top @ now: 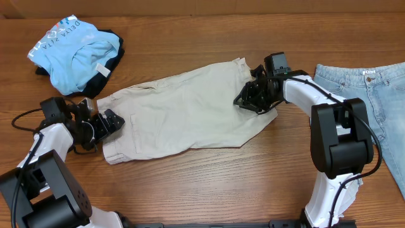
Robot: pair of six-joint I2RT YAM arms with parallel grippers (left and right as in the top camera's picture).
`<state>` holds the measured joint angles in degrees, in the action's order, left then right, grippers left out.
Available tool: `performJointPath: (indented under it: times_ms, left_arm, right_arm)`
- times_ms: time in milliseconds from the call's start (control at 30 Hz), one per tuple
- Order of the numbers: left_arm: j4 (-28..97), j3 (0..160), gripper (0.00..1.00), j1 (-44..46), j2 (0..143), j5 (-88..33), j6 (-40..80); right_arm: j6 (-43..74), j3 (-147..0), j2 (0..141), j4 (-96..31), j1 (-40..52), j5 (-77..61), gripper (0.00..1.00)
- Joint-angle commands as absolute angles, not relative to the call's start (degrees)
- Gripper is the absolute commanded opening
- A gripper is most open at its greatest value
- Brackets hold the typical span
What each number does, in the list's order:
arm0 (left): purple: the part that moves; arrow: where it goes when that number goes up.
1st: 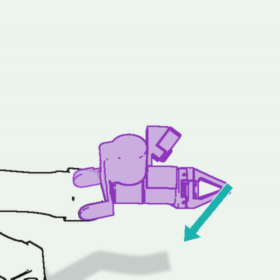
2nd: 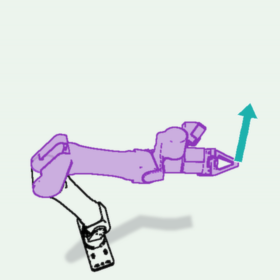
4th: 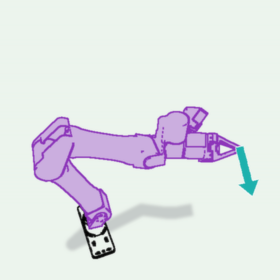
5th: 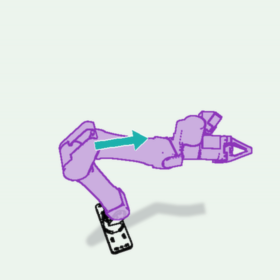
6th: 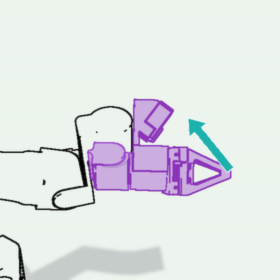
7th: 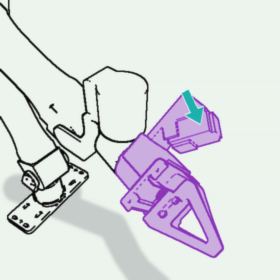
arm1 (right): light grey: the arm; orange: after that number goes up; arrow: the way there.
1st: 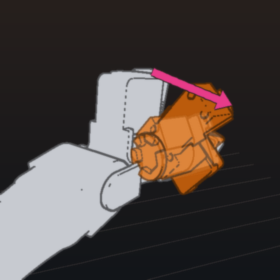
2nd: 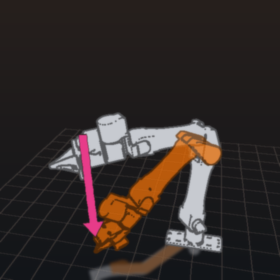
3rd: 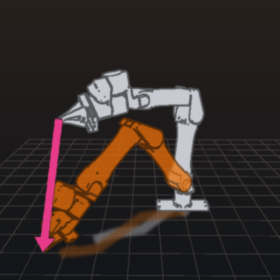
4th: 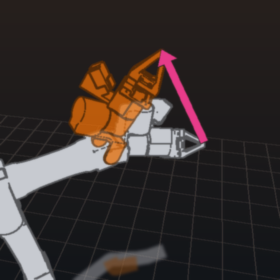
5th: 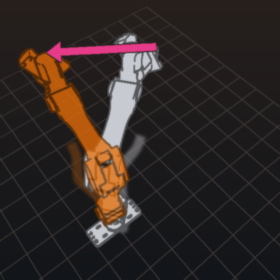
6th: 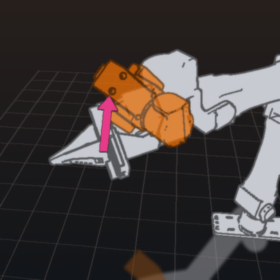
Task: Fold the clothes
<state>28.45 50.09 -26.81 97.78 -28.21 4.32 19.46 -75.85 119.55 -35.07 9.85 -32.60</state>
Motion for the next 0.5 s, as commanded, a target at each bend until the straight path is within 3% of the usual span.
performJointPath:
  times_ms: [0, 67, 267, 467]
  left_arm:
    - [27.38, 45.32, 0.96, -26.02, 100.99, -27.29, 4.27]
    - [26.3, 44.12, 0.96, -25.96, 100.99, -27.9, 4.29]
    - [23.53, 41.39, 0.81, -25.41, 102.59, -32.86, 4.25]
    - [24.08, 41.56, 0.38, -25.15, 104.12, -38.63, 1.58]
  right_arm:
    - [19.38, -76.47, 119.66, -34.83, 10.02, -30.48, 0.28]
    - [19.38, -76.47, 119.66, -34.83, 10.02, -30.5, 0.29]
    - [19.4, -76.47, 119.66, -34.81, 10.02, -30.5, 0.28]
    - [19.57, -76.47, 119.66, -35.07, 10.02, -30.57, 0.23]
